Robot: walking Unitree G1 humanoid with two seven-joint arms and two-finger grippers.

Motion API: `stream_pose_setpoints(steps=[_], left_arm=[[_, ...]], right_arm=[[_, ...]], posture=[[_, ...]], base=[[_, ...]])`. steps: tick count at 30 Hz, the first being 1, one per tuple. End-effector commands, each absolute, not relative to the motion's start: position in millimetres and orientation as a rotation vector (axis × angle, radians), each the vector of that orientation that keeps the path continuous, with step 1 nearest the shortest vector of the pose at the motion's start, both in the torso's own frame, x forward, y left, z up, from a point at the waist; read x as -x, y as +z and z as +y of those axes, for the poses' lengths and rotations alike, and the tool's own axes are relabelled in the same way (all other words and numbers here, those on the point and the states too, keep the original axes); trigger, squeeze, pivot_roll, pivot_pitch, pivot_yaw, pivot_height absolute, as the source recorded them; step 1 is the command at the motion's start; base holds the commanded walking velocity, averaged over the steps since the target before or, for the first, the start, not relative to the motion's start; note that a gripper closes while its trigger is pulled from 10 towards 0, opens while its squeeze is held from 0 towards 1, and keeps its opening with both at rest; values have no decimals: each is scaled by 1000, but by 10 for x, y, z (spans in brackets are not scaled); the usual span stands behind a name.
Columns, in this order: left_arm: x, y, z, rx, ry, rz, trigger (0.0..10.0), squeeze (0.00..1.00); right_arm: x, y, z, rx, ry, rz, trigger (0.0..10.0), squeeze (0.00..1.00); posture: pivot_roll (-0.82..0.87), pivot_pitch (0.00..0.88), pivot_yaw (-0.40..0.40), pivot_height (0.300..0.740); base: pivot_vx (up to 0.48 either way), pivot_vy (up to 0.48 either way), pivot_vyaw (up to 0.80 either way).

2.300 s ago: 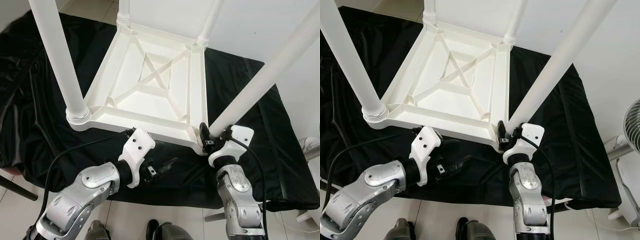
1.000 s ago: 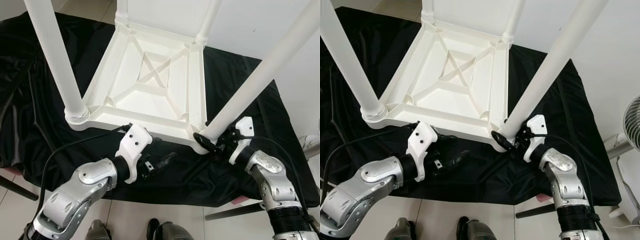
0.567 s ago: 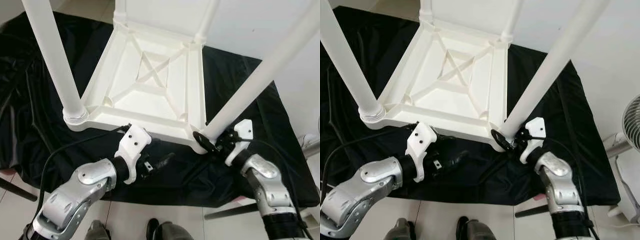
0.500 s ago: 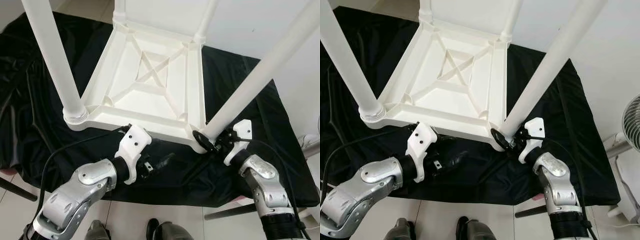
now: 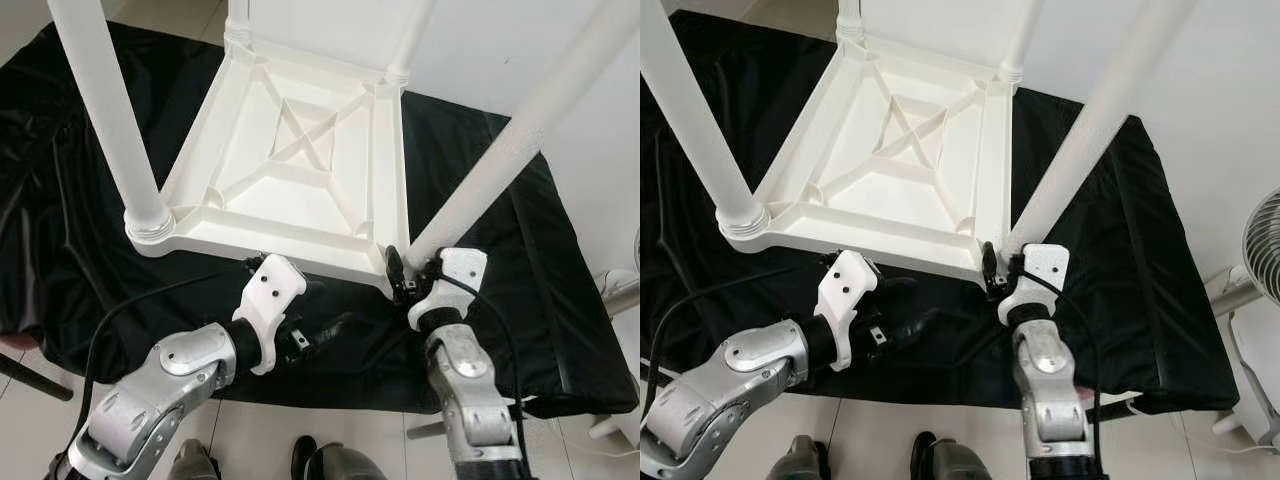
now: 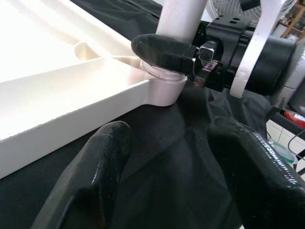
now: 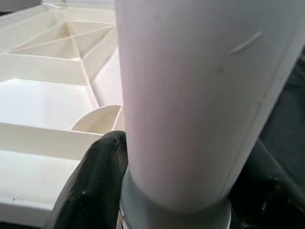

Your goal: Building children table

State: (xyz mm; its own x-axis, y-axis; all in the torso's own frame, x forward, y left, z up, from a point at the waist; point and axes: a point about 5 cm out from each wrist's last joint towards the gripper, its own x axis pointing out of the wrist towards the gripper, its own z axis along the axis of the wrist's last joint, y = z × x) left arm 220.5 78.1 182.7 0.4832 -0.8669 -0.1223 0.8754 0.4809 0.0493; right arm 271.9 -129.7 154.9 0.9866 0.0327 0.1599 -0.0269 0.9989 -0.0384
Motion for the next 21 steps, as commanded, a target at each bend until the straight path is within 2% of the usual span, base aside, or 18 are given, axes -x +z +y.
stream_pose_setpoints(steps=[1, 3, 4, 7, 8, 15, 21], left_arm=[[-2153, 1828, 745, -111, -1085, 85, 10000, 0], [-2155, 1827, 743, -111, -1085, 85, 10000, 0], [-2156, 1827, 741, -112, -1087, 83, 10000, 0], [-2158, 1825, 733, -113, -1089, 82, 10000, 0], [-2162, 1827, 734, -114, -1090, 81, 10000, 0], [-2170, 1828, 736, -115, -1090, 78, 10000, 0], [-2177, 1830, 737, -115, -1087, 77, 10000, 0]], right_arm=[[-2704, 1440, -1305, 61, 18, -94, 0, 0], [-2713, 1434, -1328, 59, 12, -86, 0, 0], [-2726, 1444, -1355, 54, 24, -89, 10000, 0], [-2746, 1482, -1405, 31, 70, -108, 10000, 39], [-2747, 1512, -1420, 30, 105, -125, 10000, 1000], [-2765, 1616, -1625, 42, 346, -167, 10000, 1000], [-2793, 1644, -1727, 121, 494, -164, 10000, 1000]], posture=[[126, 197, -177, 740], [124, 191, -177, 740], [124, 191, -177, 740], [121, 185, -179, 740], [121, 185, -179, 740], [118, 180, -178, 740], [117, 182, -178, 740]], base=[[0, 0, 0], [0, 0, 0], [0, 0, 0], [0, 0, 0], [0, 0, 0], [0, 0, 0], [0, 0, 0]])
